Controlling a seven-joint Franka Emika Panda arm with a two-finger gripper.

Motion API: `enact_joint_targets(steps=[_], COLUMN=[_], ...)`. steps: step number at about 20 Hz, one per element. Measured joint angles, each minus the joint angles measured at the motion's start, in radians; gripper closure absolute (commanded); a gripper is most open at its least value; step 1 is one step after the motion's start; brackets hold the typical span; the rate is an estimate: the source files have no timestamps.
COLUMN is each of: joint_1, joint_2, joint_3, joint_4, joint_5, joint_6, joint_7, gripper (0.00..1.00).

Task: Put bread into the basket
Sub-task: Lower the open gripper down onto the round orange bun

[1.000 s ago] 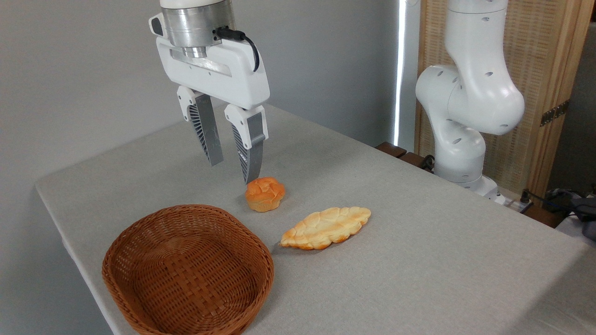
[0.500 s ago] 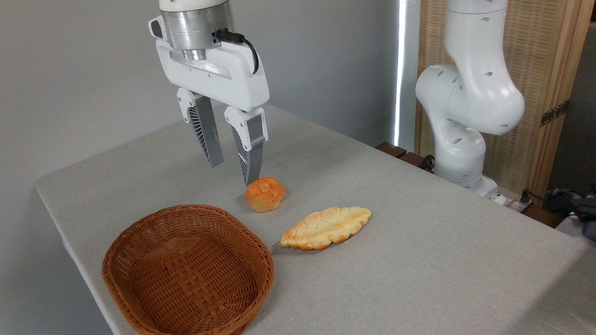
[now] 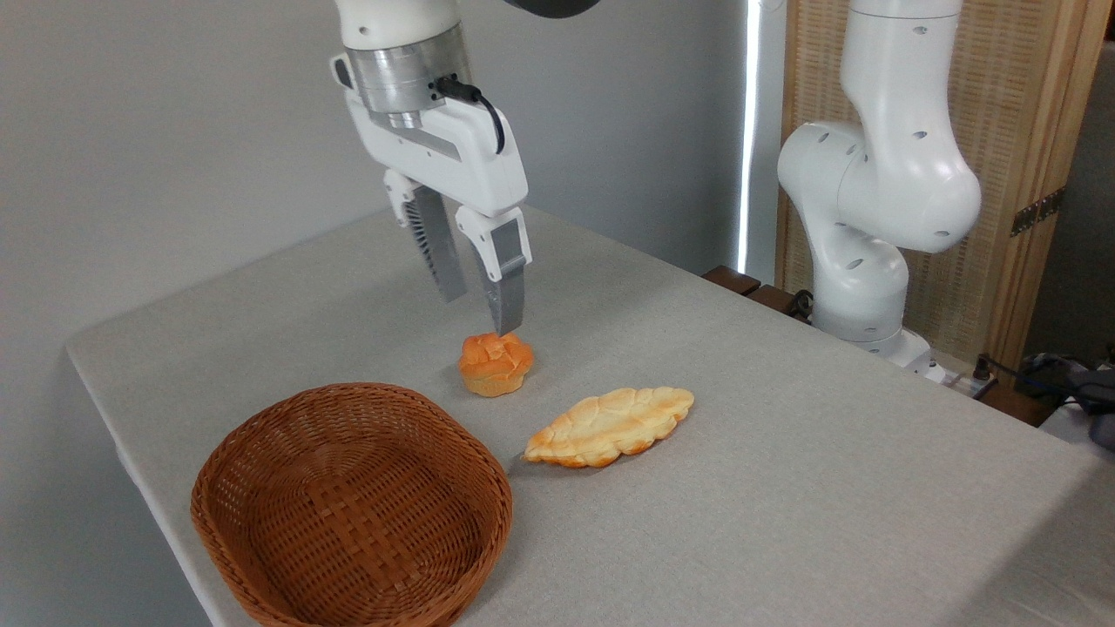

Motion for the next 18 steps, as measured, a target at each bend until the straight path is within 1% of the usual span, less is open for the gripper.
enact_joint_targets(steps=[2, 4, 8, 12, 14, 18], joint_1=[-0.001, -0.003, -0.004, -0.004, -0.004, -0.004], joint_2=[-0.028, -0.037, -0.037, -0.036, -0.034, -0.032], joint_3=[-0.047, -0.093, -0.155, -0.201, -0.213, -0.229], joint_4=[-0.063, -0.114, -0.194, -0.277, -0.302, -0.320], joint_5=[0.000, 0.000, 0.000, 0.000, 0.000, 0.000], joint_6=[0.002, 0.020, 0.125, 0.219, 0.243, 0.264], joint_7=[0.043, 0.100, 0.157, 0.213, 0.235, 0.239], gripper=[0.00, 0.00, 0.00, 0.00, 0.00, 0.00])
